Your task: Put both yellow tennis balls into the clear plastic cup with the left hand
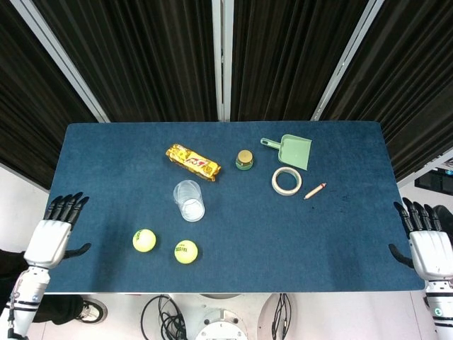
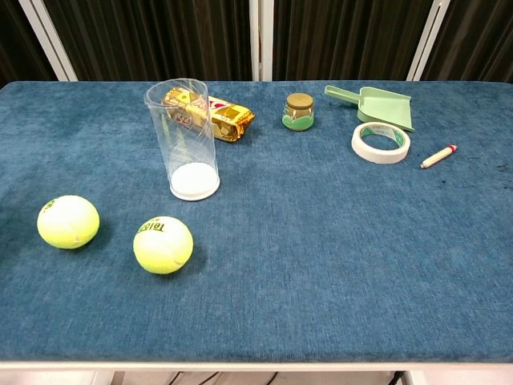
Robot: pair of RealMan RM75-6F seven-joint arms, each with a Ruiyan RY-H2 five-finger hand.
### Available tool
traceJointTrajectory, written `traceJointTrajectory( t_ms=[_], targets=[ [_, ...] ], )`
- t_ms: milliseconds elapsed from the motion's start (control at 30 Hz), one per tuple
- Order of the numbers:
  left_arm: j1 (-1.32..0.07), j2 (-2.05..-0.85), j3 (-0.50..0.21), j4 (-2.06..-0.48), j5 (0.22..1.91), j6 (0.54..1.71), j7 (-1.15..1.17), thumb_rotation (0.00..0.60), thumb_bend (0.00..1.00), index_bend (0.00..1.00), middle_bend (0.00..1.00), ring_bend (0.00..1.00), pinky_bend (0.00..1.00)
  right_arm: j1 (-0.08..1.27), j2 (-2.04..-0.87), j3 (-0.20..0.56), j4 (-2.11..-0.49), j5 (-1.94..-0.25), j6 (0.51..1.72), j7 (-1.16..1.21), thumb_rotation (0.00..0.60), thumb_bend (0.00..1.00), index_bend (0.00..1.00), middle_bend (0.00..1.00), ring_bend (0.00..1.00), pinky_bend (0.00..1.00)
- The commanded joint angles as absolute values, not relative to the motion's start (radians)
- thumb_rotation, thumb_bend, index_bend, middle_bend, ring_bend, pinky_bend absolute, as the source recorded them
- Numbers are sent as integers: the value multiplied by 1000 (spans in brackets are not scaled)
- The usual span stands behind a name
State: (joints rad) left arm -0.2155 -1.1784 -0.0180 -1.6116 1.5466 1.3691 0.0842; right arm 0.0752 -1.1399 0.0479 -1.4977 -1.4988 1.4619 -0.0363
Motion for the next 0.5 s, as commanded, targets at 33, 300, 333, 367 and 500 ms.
traceJointTrajectory(
  t_ms=[33, 300, 333, 367, 500],
  targets=[
    [-243, -1200, 12, -1617, 1588, 1323, 59, 600, 134, 0, 0, 0, 0, 72, -1139, 44, -1500, -1505, 1467, -35, 600, 177, 0, 0, 0, 0],
    [-324, -1274, 35, -1577, 1640, 1204, 40, 600, 135, 0, 0, 0, 0, 69, -1132, 49, -1507, -1502, 1472, -17, 600, 178, 0, 0, 0, 0],
    [-335, -1286, 34, -1566, 1642, 1191, 28, 600, 136, 0, 0, 0, 0, 70, -1132, 50, -1510, -1500, 1470, -17, 600, 178, 0, 0, 0, 0],
    [-344, -1295, 34, -1556, 1642, 1180, 15, 600, 137, 0, 0, 0, 0, 71, -1131, 51, -1511, -1500, 1469, -17, 600, 178, 0, 0, 0, 0],
    [-375, -1325, 41, -1509, 1639, 1130, -28, 600, 145, 0, 0, 0, 0, 72, -1130, 52, -1515, -1503, 1472, -17, 600, 178, 0, 0, 0, 0]
  ],
)
